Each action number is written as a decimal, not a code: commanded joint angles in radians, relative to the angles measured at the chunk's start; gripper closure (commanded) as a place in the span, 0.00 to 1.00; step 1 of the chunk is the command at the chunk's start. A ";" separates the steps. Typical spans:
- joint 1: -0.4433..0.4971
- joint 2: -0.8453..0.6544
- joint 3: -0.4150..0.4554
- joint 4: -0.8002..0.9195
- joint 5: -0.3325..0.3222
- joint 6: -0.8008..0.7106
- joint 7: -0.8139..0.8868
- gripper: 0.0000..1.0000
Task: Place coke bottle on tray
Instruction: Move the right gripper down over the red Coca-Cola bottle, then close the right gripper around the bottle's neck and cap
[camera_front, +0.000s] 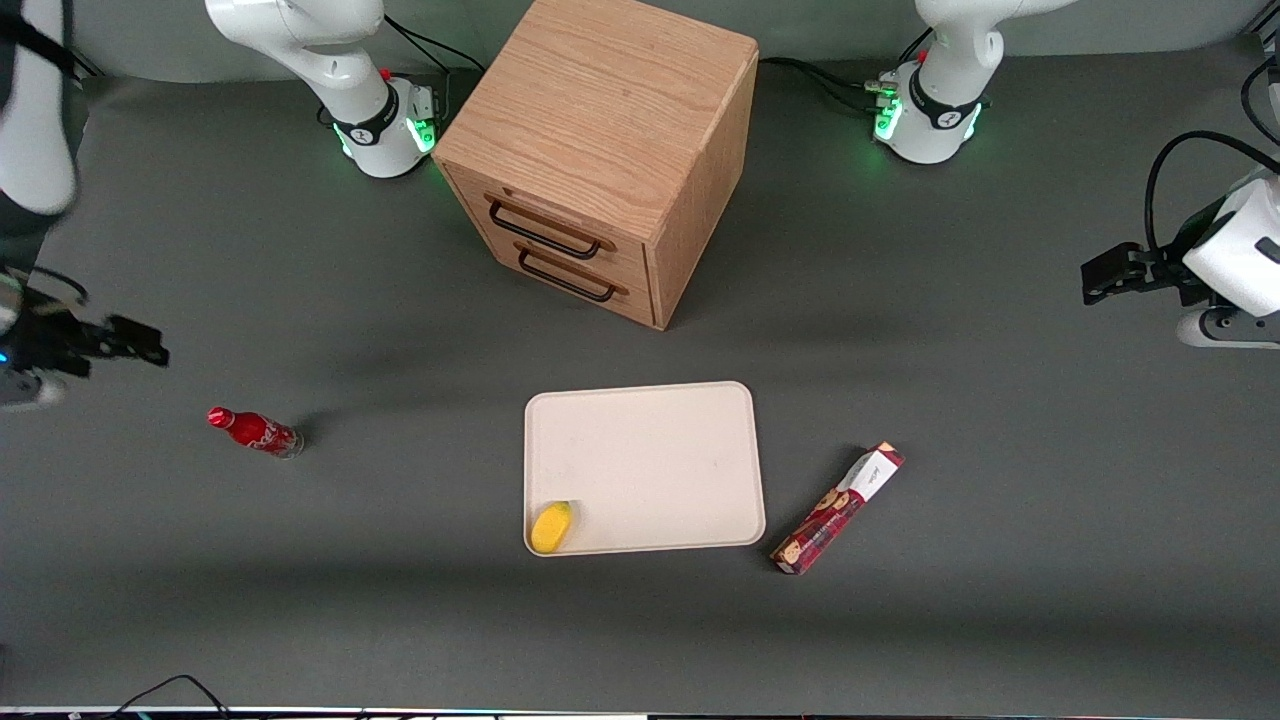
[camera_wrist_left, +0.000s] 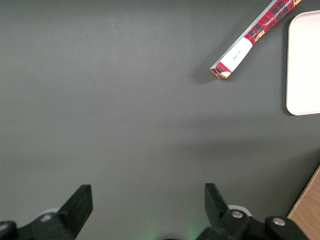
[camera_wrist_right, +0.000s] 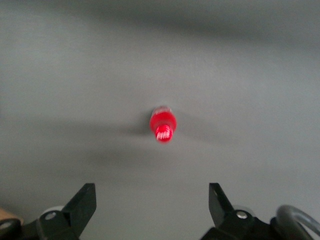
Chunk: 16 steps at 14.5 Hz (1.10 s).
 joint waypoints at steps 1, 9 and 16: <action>0.006 -0.002 -0.006 -0.181 -0.006 0.223 -0.021 0.00; 0.005 0.061 -0.008 -0.364 -0.006 0.553 -0.033 0.20; 0.008 0.059 -0.009 -0.354 -0.006 0.550 -0.061 0.93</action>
